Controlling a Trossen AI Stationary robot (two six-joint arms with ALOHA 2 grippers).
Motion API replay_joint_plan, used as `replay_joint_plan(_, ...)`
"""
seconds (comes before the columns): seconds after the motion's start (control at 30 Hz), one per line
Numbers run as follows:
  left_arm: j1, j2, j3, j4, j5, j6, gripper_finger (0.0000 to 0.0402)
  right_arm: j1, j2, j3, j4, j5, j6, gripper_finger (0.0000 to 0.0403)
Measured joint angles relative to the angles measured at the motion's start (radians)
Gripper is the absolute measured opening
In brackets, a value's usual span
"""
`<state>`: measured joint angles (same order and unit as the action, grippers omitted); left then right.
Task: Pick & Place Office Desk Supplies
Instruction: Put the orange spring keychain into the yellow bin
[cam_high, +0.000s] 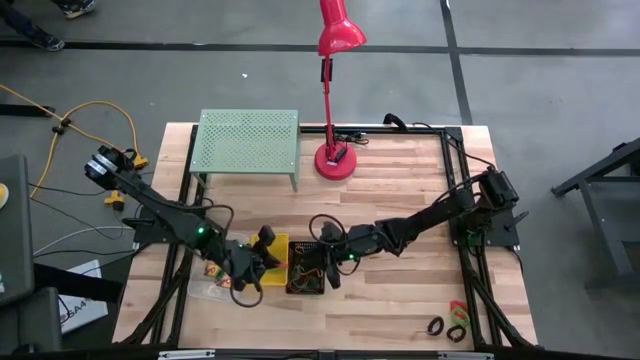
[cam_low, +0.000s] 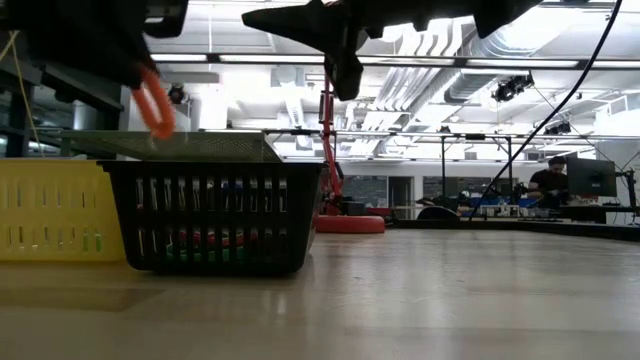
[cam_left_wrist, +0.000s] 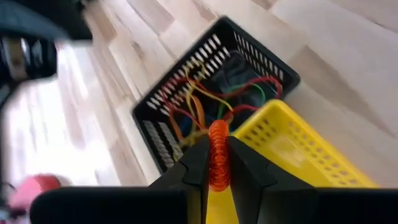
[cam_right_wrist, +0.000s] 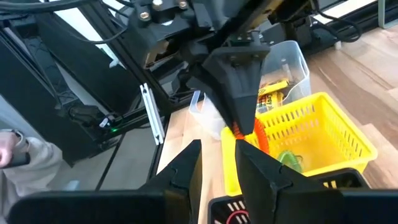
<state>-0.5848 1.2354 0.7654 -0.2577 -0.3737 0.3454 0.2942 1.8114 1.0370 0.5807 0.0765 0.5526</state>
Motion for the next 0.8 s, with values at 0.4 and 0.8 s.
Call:
replay_joint_plan(0.4, -0.034, 0.000, 0.000, -0.188, 0.038, -0.313, 0.0038, 0.034, 0.000, 0.000, -0.001, 0.003, 0.000, 0.0084)
replay_joint_plan(0.8, -0.034, 0.004, 0.000, -0.187, 0.068, -0.339, 0.0038, 0.042, 0.000, 0.000, -0.001, 0.007, 0.000, 0.0084)
